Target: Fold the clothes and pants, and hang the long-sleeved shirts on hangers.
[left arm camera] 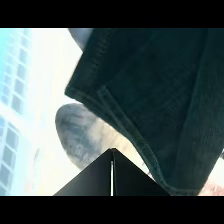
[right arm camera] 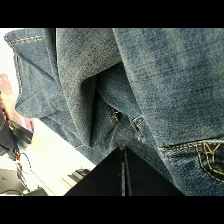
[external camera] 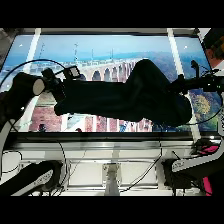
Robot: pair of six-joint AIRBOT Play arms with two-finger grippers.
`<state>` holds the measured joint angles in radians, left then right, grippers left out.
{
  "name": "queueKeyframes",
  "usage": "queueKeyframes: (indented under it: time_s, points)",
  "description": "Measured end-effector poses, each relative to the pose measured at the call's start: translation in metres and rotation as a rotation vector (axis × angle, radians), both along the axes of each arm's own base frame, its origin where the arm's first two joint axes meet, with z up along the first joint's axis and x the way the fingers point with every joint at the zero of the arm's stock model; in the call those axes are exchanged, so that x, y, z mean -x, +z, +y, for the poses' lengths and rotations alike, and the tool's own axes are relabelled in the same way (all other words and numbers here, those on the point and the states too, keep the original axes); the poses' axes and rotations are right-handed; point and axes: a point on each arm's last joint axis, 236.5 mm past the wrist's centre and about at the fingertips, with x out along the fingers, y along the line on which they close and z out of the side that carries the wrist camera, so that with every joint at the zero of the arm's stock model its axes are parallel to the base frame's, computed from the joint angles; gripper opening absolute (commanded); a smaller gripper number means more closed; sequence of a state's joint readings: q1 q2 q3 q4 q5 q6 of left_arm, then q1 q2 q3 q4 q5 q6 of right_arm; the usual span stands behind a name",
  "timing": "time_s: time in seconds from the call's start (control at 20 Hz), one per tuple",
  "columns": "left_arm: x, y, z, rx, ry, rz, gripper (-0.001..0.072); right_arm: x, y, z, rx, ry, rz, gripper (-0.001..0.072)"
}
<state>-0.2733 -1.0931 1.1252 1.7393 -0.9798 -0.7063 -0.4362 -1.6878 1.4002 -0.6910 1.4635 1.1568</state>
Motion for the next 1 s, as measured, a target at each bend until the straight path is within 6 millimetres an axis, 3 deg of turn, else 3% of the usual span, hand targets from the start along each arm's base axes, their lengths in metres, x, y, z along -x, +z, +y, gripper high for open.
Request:
queueKeyframes:
  time_s: [0.05,0.15,0.2,0.35,0.6,0.9,0.95,1.0]
  points:
    - [0.006,-0.001,0.001,0.004,0.013,0.019,0.0054,-0.001,0.0,0.0,0.001,-0.002,-0.001,0.002]
    - [0.022,-0.022,0.001,0.009,0.033,0.116,0.0455,-0.001,0.0,0.0,0.002,-0.003,-0.002,0.0021]
    - [0.029,-0.036,0.0,0.012,0.042,0.17,0.0484,-0.001,0.0,-0.001,0.003,-0.005,-0.003,0.002]
    - [0.038,-0.081,-0.005,0.008,0.056,0.308,0.0484,-0.001,0.0,-0.001,0.003,-0.005,-0.003,0.0021]
    - [0.028,-0.141,-0.007,-0.021,0.059,0.399,0.048,-0.001,0.0,-0.001,0.003,-0.006,-0.003,0.002]
    - [0.032,-0.178,-0.005,-0.047,0.065,0.482,0.0474,-0.001,-0.002,-0.002,0.013,-0.004,0.0,0.0021]
    - [0.032,-0.181,-0.005,-0.047,0.066,0.489,0.0452,0.0,-0.003,-0.003,0.016,-0.003,0.001,0.0021]
    - [0.032,-0.184,-0.005,-0.048,0.068,0.494,0.0269,0.0,-0.003,-0.003,0.017,-0.003,0.002,0.0021]
